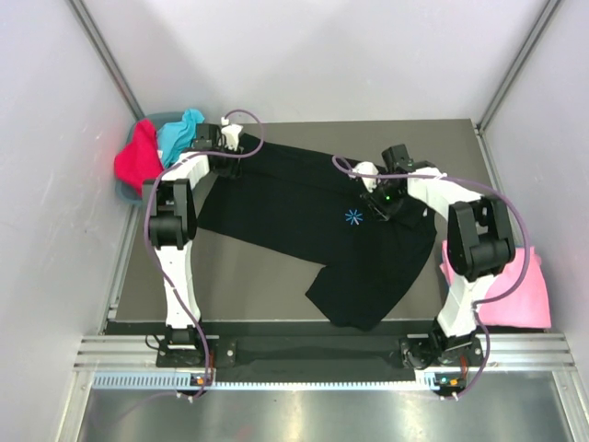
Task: Fold and stack the t-shirts
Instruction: Fold the tshirt
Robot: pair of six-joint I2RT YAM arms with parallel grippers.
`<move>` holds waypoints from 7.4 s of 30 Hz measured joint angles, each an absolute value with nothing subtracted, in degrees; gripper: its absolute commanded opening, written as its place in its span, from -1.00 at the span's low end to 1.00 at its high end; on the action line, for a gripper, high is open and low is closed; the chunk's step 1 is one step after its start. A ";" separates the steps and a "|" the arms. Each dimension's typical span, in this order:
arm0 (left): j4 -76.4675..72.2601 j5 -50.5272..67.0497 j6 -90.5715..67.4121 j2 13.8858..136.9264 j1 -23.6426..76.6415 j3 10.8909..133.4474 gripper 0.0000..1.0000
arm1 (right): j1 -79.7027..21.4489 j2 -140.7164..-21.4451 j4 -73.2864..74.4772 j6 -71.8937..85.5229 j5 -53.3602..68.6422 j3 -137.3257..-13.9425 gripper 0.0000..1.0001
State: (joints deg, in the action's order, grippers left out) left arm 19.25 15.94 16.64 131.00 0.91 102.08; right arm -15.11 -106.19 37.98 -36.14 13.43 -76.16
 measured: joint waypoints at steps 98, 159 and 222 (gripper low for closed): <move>21.08 12.53 19.79 129.38 3.16 103.66 -0.02 | 2.42 -110.21 50.65 -44.86 16.01 -80.53 -0.44; 20.58 11.18 19.97 129.38 0.69 102.21 -0.02 | -16.05 -112.46 63.55 -46.17 27.53 -89.93 -0.62; 20.05 12.21 19.64 129.38 -1.76 100.77 -0.02 | -28.93 -116.20 55.42 -37.89 21.37 -95.81 -0.99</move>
